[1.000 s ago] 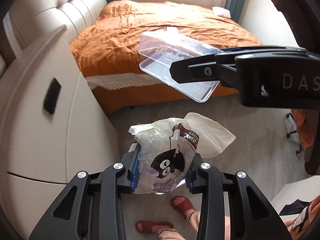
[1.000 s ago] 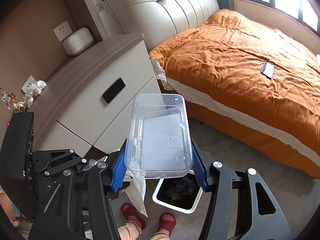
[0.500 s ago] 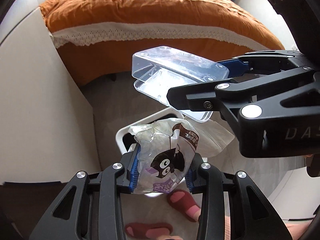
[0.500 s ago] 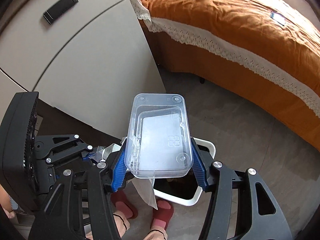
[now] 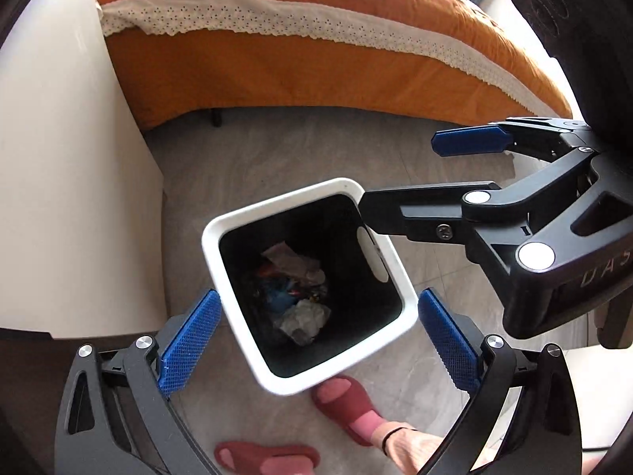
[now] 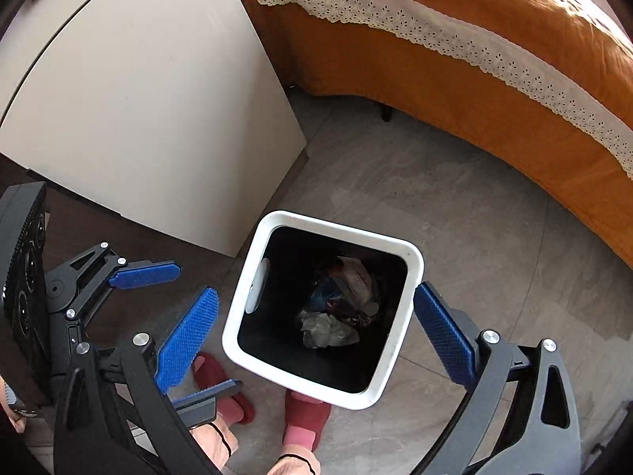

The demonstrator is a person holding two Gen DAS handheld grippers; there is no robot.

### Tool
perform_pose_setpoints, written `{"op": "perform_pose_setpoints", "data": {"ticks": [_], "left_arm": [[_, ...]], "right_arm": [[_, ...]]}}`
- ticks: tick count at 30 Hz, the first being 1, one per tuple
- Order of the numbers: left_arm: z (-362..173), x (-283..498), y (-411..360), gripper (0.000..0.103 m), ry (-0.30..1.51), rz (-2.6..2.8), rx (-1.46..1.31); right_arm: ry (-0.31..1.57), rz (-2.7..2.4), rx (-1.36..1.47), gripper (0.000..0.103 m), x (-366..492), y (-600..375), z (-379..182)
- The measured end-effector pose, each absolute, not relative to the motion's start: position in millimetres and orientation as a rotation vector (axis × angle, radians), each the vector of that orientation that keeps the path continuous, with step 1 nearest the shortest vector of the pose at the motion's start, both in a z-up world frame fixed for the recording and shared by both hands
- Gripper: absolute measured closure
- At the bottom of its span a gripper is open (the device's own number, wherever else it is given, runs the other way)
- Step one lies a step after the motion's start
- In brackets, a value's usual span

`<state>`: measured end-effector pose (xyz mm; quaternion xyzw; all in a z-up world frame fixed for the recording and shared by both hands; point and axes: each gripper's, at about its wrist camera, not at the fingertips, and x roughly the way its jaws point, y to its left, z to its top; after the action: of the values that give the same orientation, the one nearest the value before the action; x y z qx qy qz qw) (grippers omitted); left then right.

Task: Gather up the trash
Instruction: 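Carry both items over the white bin and open both tools, then move both open tools back over the desk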

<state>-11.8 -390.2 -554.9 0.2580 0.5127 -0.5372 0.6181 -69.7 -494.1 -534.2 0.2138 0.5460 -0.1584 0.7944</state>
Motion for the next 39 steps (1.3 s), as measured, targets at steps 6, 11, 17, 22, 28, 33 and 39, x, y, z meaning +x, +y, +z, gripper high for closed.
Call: {"op": "perform_pose_setpoints", "data": {"ticks": [6, 11, 17, 22, 28, 33, 39], "left_arm": [[-518, -10, -386, 0.005, 1.144, -1.223, 0.582], [-467, -7, -381, 0.005, 1.106, -1.209, 0.535], [-394, -4, -371, 0.005, 1.057, -1.191, 0.477], [-330, -2, -358, 0.005, 0.991, -1.162, 0.437], [-260, 3, -337, 0.005, 0.910, -1.089, 0.425], [-211, 18, -304, 0.005, 0.829, -0.989, 0.423], [-164, 52, -248, 0.005, 0.765, -0.833, 0.375]], "right_arm": [[1.158, -0.336, 0.450, 0.005, -66, -494, -506], [1.119, -0.331, 0.442, 0.005, -63, -488, -459], [1.053, -0.327, 0.423, 0.005, -64, -477, -391], [0.982, -0.311, 0.412, 0.005, -63, -465, -329], [0.879, -0.248, 0.365, 0.005, -50, -449, -256], [0.813, -0.157, 0.305, 0.005, -17, -429, -210], [0.717, -0.027, 0.219, 0.005, 29, -388, -156]]}}
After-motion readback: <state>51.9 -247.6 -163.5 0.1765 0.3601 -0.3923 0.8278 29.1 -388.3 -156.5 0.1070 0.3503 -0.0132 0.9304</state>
